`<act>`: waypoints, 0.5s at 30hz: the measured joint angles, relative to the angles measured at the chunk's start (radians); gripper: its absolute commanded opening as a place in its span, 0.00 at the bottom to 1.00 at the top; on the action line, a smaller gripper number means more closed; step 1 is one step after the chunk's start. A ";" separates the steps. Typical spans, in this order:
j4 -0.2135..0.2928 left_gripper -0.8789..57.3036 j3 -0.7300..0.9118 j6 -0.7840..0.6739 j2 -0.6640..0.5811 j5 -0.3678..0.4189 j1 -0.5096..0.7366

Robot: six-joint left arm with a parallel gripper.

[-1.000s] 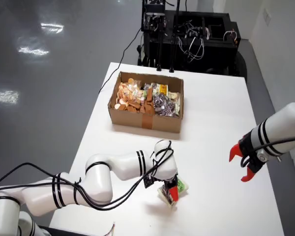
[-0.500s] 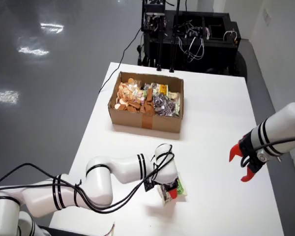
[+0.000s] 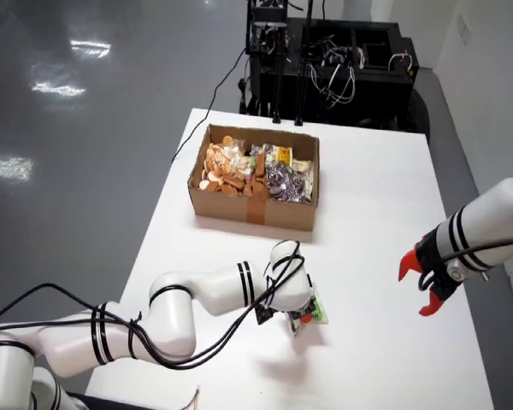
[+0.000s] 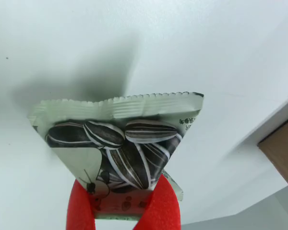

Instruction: Grasp a snack and put it in the bin.

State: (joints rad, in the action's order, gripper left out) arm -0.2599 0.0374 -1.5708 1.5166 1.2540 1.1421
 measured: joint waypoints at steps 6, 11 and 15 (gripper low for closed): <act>-0.005 0.08 -0.024 0.000 -0.005 0.009 -0.003; -0.024 0.07 -0.064 0.000 -0.011 0.015 -0.019; -0.039 0.07 -0.106 0.006 -0.016 0.019 -0.043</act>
State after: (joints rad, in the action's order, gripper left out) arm -0.2985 -0.0688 -1.5651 1.5006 1.2731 1.0994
